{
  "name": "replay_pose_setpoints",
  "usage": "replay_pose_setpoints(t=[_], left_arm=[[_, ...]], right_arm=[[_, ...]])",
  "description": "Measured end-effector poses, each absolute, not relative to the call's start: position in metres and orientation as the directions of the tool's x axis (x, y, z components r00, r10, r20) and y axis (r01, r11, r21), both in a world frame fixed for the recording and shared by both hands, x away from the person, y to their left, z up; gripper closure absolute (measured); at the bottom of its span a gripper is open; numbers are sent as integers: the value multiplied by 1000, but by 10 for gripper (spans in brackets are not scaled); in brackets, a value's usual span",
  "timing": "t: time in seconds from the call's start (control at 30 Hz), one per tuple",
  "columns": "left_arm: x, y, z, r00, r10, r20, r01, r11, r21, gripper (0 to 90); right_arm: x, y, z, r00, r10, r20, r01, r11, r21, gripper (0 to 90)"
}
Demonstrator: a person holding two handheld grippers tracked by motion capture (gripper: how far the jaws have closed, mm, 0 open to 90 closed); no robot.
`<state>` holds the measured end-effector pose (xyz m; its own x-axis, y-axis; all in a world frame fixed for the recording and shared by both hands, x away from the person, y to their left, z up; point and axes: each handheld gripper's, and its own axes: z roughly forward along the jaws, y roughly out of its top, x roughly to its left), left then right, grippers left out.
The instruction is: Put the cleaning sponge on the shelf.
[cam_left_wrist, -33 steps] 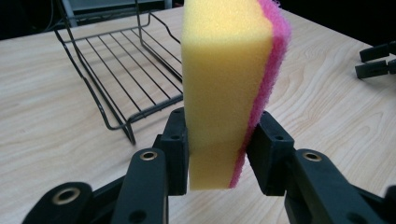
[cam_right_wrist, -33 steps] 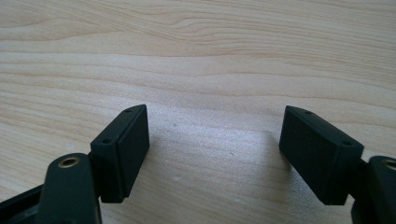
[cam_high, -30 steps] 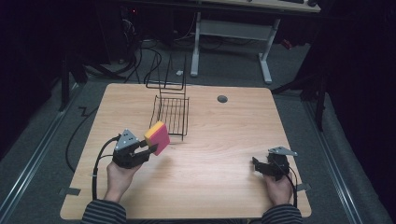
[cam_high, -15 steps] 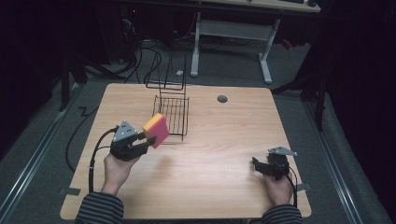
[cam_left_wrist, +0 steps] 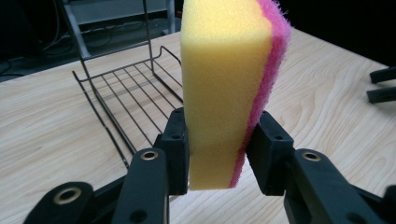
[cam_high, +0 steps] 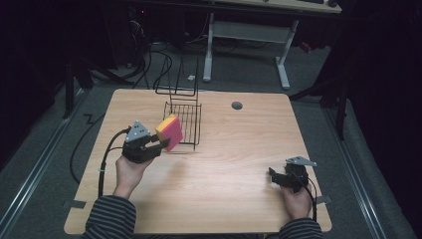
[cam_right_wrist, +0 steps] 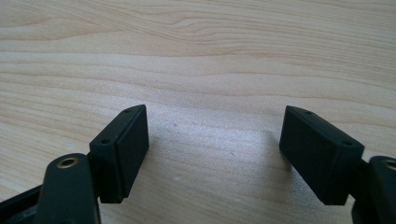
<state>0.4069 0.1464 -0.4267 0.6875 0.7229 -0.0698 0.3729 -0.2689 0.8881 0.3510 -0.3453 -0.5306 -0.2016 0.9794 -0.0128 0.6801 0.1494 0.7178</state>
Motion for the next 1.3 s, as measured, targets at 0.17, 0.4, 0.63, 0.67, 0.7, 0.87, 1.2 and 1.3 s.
replay_pose_setpoints(t=[0.17, 0.4, 0.63, 0.67, 0.7, 0.87, 1.2, 1.3], left_arm=[[413, 144, -424, 680, 731, -52, 363, -274, 891, 626], [425, 142, -432, 659, 751, -48, 364, -263, 893, 628], [432, 137, -437, 637, 771, -14, 349, -273, 896, 628], [433, 137, -438, 631, 775, -10, 350, -273, 896, 628], [435, 136, -439, 633, 774, -15, 354, -272, 895, 628], [445, 131, -441, 627, 779, -4, 361, -286, 887, 628], [463, 117, -450, 620, 784, 25, 366, -317, 875, 627], [467, 115, -451, 613, 790, 9, 375, -301, 877, 628]], right_arm=[[351, -345, -531, -205, 979, -16, 679, 154, 718, 240], [351, -345, -531, -208, 978, -17, 679, 157, 717, 239], [351, -345, -531, -206, 978, -16, 679, 155, 718, 239], [351, -345, -531, -206, 978, -15, 679, 154, 718, 239], [351, -345, -531, -207, 978, -16, 678, 156, 718, 239], [351, -345, -531, -209, 978, -16, 678, 156, 718, 238], [351, -345, -531, -209, 978, -15, 680, 156, 716, 238], [351, -345, -531, -210, 978, -15, 680, 157, 716, 238]])
